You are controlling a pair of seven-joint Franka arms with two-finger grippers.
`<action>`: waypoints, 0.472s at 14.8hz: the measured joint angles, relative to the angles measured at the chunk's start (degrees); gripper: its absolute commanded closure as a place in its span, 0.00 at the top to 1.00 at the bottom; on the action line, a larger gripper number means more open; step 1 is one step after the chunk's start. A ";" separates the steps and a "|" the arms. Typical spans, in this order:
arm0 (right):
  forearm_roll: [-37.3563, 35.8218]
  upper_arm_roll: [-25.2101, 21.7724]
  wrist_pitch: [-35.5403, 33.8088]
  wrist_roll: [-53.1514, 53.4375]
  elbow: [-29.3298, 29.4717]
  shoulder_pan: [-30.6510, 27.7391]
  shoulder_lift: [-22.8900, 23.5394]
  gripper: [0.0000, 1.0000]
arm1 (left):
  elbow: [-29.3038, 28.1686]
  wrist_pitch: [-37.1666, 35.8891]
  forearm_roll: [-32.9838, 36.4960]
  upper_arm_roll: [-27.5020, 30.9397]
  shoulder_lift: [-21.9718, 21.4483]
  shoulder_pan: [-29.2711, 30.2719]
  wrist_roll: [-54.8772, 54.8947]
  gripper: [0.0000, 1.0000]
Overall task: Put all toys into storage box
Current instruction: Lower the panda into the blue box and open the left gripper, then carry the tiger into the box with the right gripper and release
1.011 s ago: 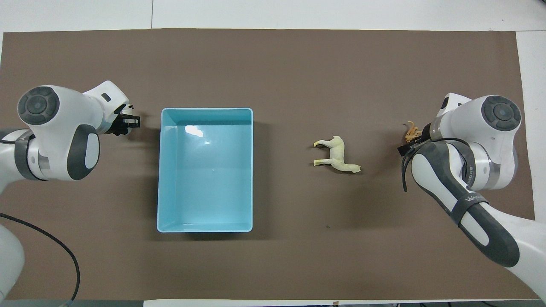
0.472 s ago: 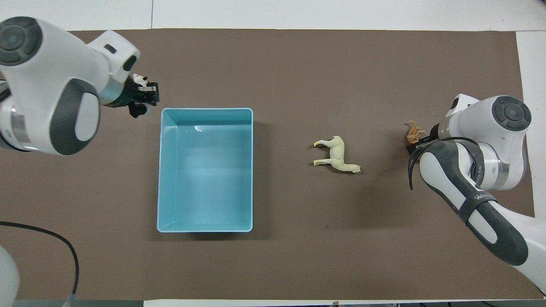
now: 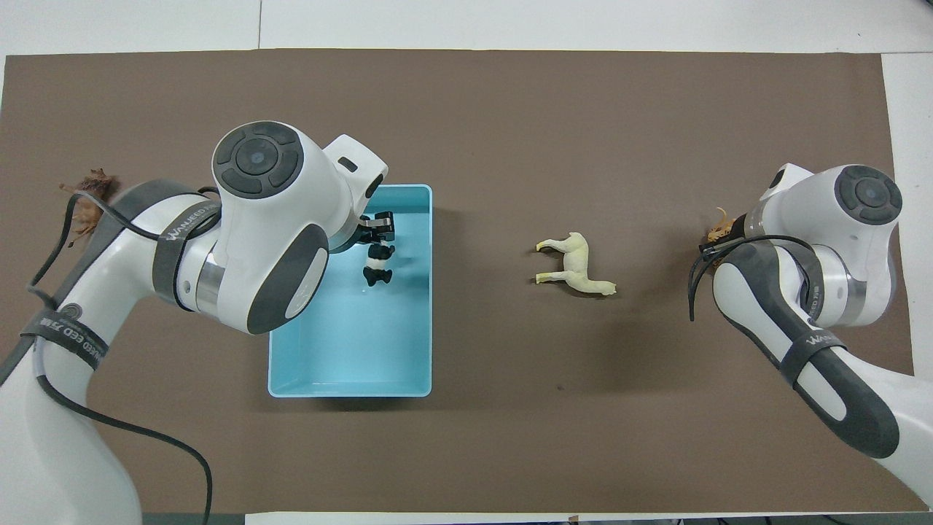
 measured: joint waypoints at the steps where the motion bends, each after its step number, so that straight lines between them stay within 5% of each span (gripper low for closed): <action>1: 0.00 0.00 0.00 0.03 0.02 0.00 0.00 0.00 | 0.03 0.03 0.00 0.33 -0.62 0.08 0.03 1.00; 4: -0.01 0.04 -0.99 1.35 1.47 0.41 -0.02 0.00 | 0.21 0.14 1.57 1.35 -3.38 2.06 2.36 1.00; 7: 0.00 0.34 -13.53 9.05 10.38 5.13 -1.27 0.00 | 0.22 3.28 3.94 1.91 -4.24 11.09 16.80 1.00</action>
